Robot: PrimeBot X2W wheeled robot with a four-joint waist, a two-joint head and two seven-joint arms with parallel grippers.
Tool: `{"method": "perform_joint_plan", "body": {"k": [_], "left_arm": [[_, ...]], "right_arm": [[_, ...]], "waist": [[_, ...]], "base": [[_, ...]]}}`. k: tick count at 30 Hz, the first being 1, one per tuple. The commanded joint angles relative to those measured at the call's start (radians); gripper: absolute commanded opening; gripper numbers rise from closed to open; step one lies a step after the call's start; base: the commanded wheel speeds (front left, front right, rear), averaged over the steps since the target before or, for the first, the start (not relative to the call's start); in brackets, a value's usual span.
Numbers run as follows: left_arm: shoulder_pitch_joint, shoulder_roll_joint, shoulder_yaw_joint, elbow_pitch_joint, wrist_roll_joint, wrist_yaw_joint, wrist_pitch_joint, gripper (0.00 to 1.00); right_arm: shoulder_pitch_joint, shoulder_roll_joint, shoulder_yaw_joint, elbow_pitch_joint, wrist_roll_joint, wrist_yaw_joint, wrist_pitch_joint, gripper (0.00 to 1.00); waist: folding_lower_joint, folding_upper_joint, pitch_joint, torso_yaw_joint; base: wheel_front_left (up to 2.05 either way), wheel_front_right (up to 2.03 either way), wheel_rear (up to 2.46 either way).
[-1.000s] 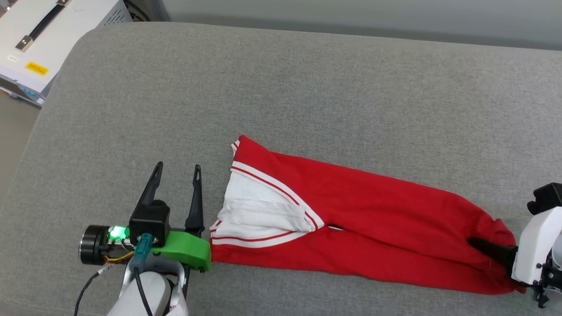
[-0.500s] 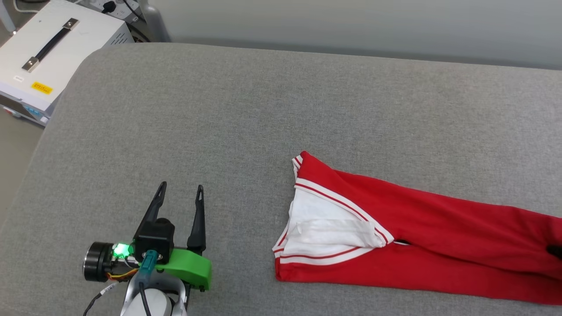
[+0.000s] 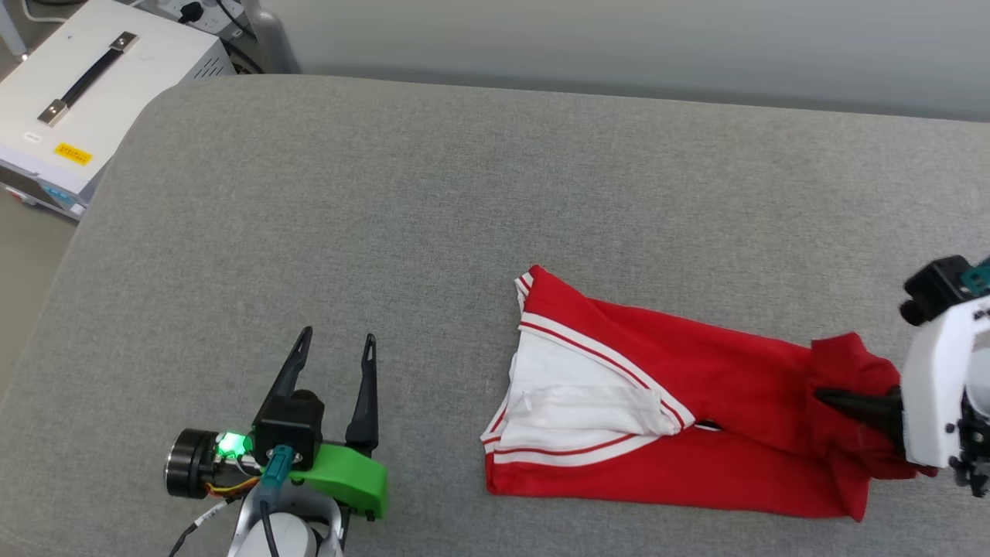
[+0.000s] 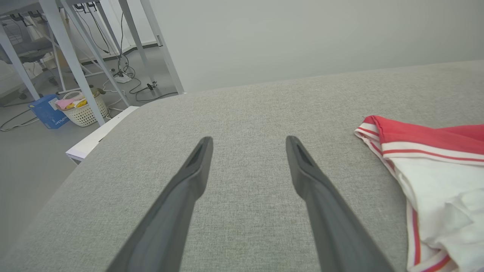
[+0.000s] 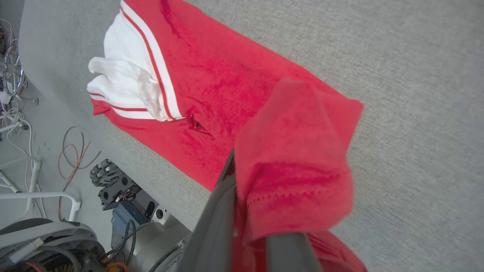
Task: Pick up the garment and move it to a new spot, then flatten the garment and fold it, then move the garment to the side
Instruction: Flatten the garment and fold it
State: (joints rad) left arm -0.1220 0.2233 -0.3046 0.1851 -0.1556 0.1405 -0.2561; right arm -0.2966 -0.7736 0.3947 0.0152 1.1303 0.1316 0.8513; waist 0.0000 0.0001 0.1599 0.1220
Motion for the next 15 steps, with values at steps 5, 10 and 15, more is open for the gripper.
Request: {"method": "perform_joint_plan", "body": {"k": [5, 10, 15], "left_arm": [[-0.029, -0.032, 0.01, 0.012, 0.022, -0.023, -0.006, 1.0], [-0.047, -0.053, 0.022, 0.019, 0.034, -0.036, -0.006, 1.0], [-0.06, -0.074, 0.036, 0.022, 0.045, -0.047, -0.006, 1.0]], "right_arm": [[-0.122, 0.098, 0.065, -0.016, -0.06, -0.001, 0.075, 0.0], [-0.213, 0.184, 0.131, 0.016, -0.093, -0.001, 0.102, 0.0], [-0.303, 0.265, 0.203, 0.061, -0.113, -0.001, 0.113, 0.0]], "waist": [[0.0, -0.0001, 0.037, 0.034], [0.0, -0.0001, 0.061, 0.053], [0.0, -0.0001, 0.087, 0.063]], "base": [[0.0, 0.0, 0.0], [0.0, 0.0, 0.0], [0.0, 0.0, 0.0]]}}
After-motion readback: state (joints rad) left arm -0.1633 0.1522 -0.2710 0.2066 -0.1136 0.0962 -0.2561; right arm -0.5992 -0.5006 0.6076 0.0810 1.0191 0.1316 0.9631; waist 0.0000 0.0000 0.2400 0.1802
